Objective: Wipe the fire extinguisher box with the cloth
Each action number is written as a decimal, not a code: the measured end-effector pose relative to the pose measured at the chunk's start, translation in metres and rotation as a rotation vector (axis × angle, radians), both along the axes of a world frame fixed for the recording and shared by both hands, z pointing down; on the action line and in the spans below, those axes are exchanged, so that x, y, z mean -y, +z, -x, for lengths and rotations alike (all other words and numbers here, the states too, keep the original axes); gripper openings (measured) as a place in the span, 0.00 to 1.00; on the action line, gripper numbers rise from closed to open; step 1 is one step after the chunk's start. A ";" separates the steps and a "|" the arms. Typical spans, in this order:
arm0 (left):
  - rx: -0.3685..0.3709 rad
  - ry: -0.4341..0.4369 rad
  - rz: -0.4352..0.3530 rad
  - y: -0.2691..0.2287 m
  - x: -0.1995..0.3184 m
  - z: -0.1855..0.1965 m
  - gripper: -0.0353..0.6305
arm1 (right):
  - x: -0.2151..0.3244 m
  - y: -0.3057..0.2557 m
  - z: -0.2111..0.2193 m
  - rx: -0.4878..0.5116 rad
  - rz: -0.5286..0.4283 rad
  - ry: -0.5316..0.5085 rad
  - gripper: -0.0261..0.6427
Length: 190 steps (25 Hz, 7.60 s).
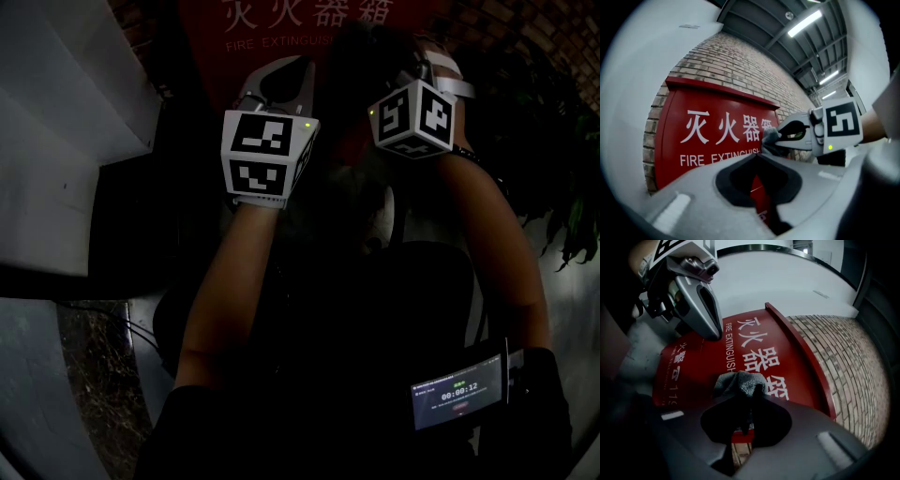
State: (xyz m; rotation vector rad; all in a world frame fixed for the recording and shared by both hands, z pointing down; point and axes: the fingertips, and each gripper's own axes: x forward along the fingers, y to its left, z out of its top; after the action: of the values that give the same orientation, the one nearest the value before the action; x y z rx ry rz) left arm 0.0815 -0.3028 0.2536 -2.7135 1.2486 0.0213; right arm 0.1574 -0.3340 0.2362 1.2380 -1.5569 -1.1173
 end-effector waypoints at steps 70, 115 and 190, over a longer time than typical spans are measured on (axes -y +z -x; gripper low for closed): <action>-0.019 -0.009 0.107 0.011 0.024 0.091 0.06 | 0.007 0.030 0.164 -0.061 0.078 -0.221 0.09; -0.059 0.191 0.155 0.027 -0.011 -0.033 0.06 | -0.018 0.038 -0.061 -0.097 0.156 0.169 0.09; 0.057 0.031 0.060 0.080 0.022 -0.029 0.06 | -0.002 0.098 0.025 0.034 0.060 -0.016 0.09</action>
State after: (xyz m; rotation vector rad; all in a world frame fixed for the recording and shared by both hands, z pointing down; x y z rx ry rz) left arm 0.1106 -0.3251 0.3333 -2.7631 1.2112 -0.0913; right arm 0.1326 -0.3321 0.3339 1.2127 -1.6164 -1.0573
